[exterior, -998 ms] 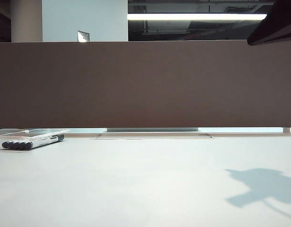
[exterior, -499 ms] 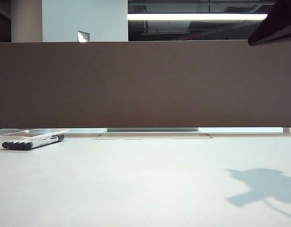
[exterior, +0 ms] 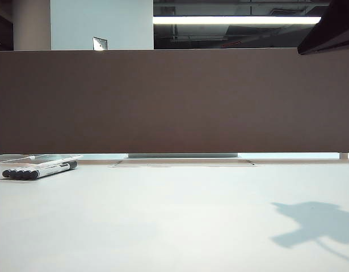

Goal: Pick up the black marker on the right and put it into the packaging box on the left, making sure the marker fit the shape of the box's grooves.

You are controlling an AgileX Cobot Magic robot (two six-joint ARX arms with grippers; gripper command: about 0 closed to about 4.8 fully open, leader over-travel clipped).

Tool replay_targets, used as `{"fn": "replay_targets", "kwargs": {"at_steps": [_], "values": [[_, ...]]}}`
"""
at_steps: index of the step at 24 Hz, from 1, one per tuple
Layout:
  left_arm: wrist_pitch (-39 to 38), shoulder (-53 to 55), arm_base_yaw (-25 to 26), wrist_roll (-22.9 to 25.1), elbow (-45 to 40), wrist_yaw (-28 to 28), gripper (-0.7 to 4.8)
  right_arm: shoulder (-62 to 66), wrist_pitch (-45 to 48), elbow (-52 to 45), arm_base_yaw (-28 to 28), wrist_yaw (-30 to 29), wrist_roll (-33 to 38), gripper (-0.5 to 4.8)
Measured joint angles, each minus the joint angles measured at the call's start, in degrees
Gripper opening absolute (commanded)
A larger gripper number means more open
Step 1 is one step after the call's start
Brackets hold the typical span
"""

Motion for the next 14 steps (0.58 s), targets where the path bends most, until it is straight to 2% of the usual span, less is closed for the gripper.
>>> {"fn": "replay_targets", "kwargs": {"at_steps": [5,9,14], "values": [[-3.8,0.0,0.0,0.0,0.0,0.0,-0.06,0.0,0.0,0.0,0.0,0.0,0.0,-0.05],[-3.9,0.0,0.0,0.0,0.0,0.0,-0.06,0.0,0.0,0.0,0.0,0.0,0.0,-0.05],[-3.9,0.0,0.0,3.0,0.0,0.0,-0.05,0.0,0.0,0.0,0.0,0.0,0.0,-0.05]]}}
